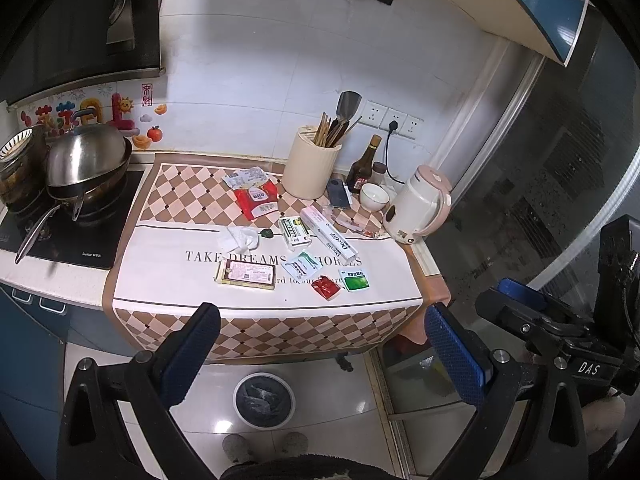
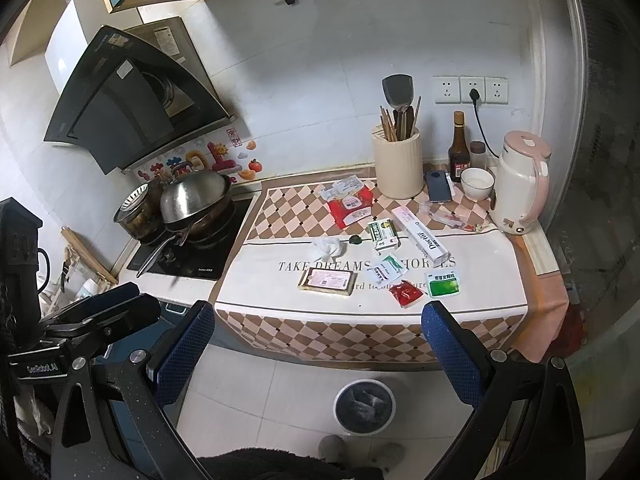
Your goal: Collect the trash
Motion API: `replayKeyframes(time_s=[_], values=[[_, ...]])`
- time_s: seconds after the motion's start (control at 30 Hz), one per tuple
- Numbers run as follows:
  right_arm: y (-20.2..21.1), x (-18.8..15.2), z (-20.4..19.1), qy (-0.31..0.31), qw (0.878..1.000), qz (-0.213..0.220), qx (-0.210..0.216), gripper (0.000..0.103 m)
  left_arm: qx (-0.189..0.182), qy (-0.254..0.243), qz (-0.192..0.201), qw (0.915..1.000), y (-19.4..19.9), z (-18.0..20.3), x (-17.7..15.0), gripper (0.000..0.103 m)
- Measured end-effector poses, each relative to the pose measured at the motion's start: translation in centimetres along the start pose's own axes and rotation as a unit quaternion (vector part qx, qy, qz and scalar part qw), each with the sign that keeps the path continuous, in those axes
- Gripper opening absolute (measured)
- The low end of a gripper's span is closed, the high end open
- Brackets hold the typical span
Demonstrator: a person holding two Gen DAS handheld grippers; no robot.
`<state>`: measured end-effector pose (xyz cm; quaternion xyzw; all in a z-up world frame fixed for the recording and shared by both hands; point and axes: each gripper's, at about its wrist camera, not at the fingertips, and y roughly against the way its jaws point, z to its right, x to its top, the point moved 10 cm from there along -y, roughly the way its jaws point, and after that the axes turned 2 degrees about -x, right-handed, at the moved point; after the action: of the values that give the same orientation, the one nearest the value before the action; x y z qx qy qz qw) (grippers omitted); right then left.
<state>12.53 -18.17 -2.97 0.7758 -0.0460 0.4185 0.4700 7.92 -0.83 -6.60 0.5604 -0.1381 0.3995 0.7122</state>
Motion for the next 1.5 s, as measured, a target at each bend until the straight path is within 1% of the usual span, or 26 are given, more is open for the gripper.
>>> replayKeyframes(time_s=[0.63, 0.9, 0.97, 1.5], values=[[0.3, 0.3, 0.4, 0.0, 1.0, 0.004, 0.0, 0.103, -0.018, 0.0, -0.001, 0.9998, -0.1, 0.2, 0.4, 0.103], [0.3, 0.2, 0.3, 0.001, 1.0, 0.005, 0.0, 0.103, -0.021, -0.002, -0.001, 0.9998, -0.1, 0.6, 0.4, 0.103], [1.0, 0.9, 0.4, 0.0, 1.0, 0.005, 0.0, 0.103, -0.02, -0.002, 0.0, 0.9998, -0.1, 0.6, 0.5, 0.103], [0.9, 0.7, 0.2, 0.0, 1.0, 0.006, -0.001, 0.103, -0.025, -0.002, -0.002, 0.9997, -0.1, 1.0, 0.2, 0.103]])
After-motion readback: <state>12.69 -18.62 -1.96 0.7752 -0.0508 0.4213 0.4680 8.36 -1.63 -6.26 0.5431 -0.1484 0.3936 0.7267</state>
